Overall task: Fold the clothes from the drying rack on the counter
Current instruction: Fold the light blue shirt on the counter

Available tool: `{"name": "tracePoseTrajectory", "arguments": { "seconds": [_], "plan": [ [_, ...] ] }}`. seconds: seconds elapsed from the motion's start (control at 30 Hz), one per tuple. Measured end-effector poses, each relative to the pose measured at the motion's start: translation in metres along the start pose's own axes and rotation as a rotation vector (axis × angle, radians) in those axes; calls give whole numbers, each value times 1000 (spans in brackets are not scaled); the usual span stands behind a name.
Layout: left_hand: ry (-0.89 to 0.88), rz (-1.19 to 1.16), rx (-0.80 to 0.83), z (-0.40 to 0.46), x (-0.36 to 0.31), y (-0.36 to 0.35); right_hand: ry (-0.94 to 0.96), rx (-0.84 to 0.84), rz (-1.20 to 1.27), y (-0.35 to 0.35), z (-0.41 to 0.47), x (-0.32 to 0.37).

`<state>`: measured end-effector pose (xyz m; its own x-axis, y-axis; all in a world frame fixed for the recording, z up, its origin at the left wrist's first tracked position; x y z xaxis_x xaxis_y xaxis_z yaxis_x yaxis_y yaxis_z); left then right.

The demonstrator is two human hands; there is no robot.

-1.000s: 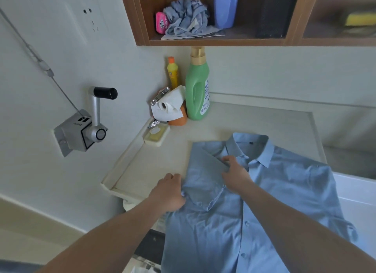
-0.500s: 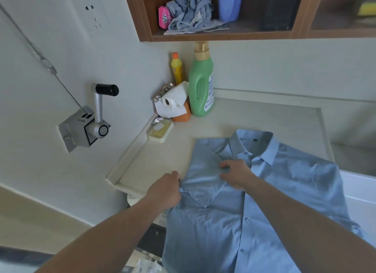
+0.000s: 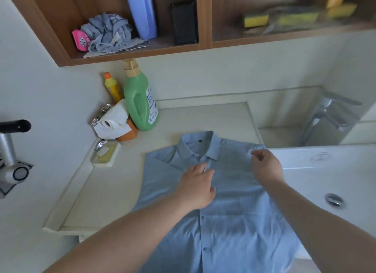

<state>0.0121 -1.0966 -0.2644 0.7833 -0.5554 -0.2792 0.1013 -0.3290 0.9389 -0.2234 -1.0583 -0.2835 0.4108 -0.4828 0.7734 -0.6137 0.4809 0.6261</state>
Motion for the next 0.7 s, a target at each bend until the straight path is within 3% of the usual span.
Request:
{"name": "tracePoseTrajectory", "arguments": {
  "seconds": [0.17, 0.3, 0.5, 0.7],
  "plan": [
    [-119, 65, 188, 33, -70, -21, -267, -28, -75, 55, 13, -84],
    [-127, 58, 289, 63, -111, -40, -480, 147, -104, 61, 10, -141],
    [-48, 51, 357, 101, -138, -54, -751, 387, 257, 30, -10, -177],
    [27, 107, 439, 120, -139, -65, -848, 412, 698, 19, -2, -198]
  ]
}}
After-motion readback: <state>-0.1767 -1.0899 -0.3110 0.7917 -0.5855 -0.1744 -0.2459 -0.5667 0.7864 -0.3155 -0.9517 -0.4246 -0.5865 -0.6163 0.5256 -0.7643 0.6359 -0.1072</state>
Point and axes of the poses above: each hand's wrist, its own z-axis towards the middle knuckle, its own y-axis out of the back of the hand, x = y × z, the point moved 7 cm from there along z, towards the middle knuckle, and after that the axes turned 6 degrees about -z, right-handed, at the moved point
